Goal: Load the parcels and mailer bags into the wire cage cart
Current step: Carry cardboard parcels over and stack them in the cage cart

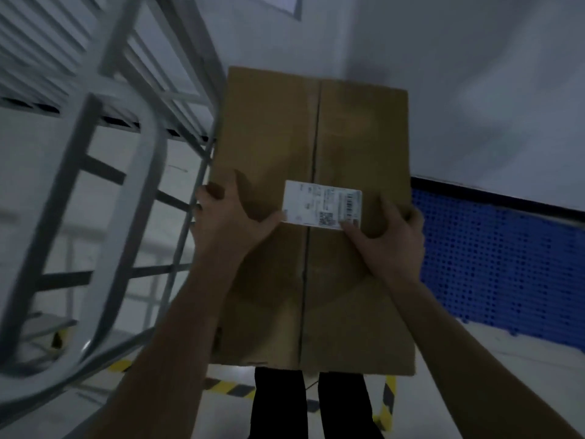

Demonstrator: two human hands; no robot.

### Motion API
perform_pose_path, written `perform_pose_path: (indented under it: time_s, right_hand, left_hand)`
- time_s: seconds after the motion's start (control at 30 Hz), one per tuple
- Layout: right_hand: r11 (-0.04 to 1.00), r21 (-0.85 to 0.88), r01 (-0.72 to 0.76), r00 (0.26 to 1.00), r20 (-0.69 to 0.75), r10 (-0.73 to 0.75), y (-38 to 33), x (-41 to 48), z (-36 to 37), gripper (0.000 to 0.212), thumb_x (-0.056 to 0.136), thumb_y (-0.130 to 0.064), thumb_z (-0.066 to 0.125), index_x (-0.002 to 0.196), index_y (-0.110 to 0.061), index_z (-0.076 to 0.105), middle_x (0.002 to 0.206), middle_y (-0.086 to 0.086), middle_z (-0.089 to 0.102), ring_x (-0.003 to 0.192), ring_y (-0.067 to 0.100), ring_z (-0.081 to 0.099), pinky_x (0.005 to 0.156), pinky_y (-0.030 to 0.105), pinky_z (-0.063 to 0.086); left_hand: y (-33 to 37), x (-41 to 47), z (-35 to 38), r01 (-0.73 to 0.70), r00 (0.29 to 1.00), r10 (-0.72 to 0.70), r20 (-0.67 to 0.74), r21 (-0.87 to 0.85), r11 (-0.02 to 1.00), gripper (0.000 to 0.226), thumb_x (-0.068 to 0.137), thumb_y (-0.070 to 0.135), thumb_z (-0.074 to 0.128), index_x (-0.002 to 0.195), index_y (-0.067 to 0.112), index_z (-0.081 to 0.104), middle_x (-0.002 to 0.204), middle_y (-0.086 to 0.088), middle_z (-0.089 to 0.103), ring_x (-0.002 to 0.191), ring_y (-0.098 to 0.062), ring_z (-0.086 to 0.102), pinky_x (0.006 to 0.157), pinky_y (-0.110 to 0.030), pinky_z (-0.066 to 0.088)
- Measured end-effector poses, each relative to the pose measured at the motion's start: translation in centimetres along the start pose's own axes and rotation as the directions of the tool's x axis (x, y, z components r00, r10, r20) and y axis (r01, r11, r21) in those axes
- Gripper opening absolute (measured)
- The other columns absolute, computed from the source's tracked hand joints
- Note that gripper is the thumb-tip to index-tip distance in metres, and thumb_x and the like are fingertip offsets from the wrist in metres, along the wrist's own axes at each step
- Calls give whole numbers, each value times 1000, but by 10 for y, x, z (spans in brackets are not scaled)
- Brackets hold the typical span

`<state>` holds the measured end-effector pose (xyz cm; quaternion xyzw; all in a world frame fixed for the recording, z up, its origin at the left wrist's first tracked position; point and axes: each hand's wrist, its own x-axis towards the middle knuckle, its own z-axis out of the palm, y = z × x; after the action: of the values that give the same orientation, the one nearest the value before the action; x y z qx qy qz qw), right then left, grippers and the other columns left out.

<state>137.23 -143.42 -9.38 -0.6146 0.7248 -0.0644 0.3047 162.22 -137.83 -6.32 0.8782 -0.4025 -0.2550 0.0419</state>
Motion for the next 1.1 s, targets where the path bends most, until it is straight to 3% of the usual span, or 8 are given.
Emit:
perform_pose_path:
  time_s: [0.17,0.43,0.6,0.73,0.93,1.1]
  right_hand:
    - [991,105,78,987,132,-92,16,34,77,108,62,-76,74,153,-43,25,161,-2,10,145,32,25,113,56,37]
    - [970,183,157,973,140,-184,22,81,161,105,63,-57,87,149,-48,27,160,-4,9,145,28,24,116,49,34]
    - [957,231,176,974,100,-203,35,104,195,101,66,-48,88,148,-47,29,160,-7,9,146,27,25,116,52,35]
    - [962,199,188,973,96,-210,48,112,223,101,65,-45,90,149,-41,35,158,-1,13,143,25,29,115,50,37]
    - [965,172,199,964,141,-224,67,132,239,102,65,-51,87,151,-36,36,159,2,19,142,23,33,112,50,41]
    - [973,123,197,967,139,-214,66,141,240,96,73,-39,86,153,-31,34,164,2,9,146,24,27,117,42,33]
  left_hand:
    - [-34,65,35,45,999,-45,21,-32,998,119,60,82,70,154,33,15,155,-15,14,139,-44,27,108,-61,38]
    - [-84,153,77,-35,998,37,56,-32,999,121,58,79,75,152,27,19,155,-17,19,137,-44,35,109,-57,40]
    - [-103,181,110,-38,994,40,101,-22,999,128,59,76,76,157,29,10,162,-14,9,146,-39,25,114,-52,33]
    - [-109,193,140,-41,996,47,70,-89,995,126,59,72,81,155,32,10,157,-17,14,138,-43,34,108,-58,40]
    - [-110,199,172,-42,990,47,136,-38,998,130,60,74,78,156,20,10,157,-18,11,139,-44,29,111,-57,37]
    - [-111,201,186,-53,990,58,128,-44,998,132,62,72,78,157,19,5,156,-20,7,141,-44,22,113,-55,33]
